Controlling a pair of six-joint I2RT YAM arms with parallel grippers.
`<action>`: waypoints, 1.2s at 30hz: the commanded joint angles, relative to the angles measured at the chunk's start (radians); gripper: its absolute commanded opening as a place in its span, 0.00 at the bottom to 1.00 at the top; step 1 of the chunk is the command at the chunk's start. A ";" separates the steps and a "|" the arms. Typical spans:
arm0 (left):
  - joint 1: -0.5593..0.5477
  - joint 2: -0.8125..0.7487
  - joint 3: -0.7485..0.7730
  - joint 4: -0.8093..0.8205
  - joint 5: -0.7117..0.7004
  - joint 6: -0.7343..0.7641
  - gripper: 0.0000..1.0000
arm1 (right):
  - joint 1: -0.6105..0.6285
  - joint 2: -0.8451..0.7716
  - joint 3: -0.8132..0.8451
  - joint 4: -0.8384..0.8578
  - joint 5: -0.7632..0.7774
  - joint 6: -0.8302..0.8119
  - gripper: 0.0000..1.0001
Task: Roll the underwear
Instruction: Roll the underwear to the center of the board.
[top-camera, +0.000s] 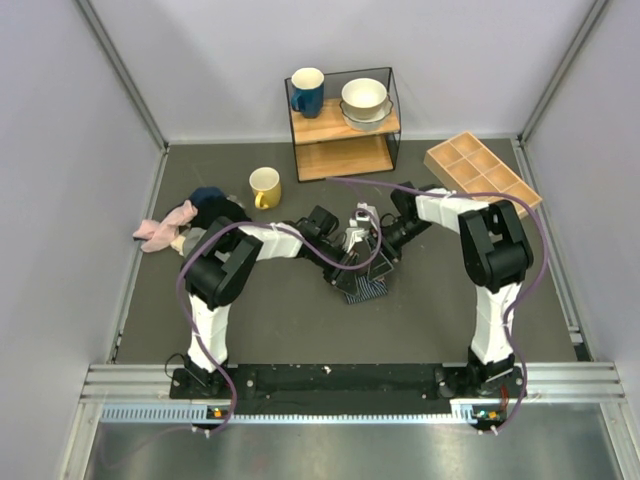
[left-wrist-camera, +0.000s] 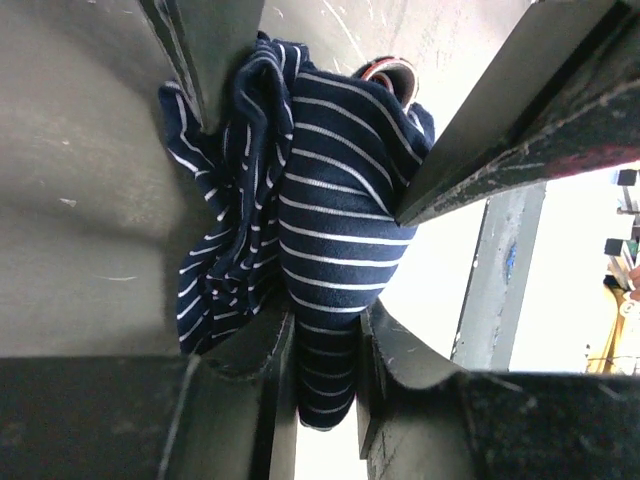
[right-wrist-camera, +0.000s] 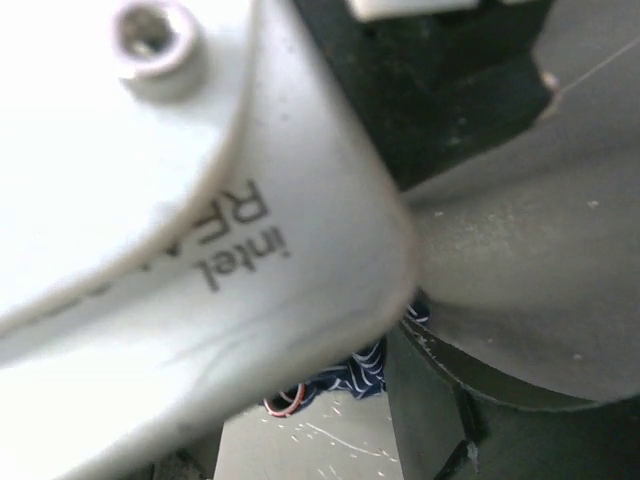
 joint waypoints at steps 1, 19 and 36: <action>-0.031 0.009 -0.056 0.034 -0.250 0.111 0.06 | 0.093 0.083 -0.012 -0.075 0.089 0.030 0.54; 0.001 -0.189 -0.206 0.233 -0.350 0.033 0.49 | 0.085 0.103 0.021 -0.168 0.017 -0.036 0.00; 0.073 -0.420 -0.340 0.253 -0.414 0.033 0.98 | 0.021 0.031 0.012 -0.167 -0.034 -0.086 0.00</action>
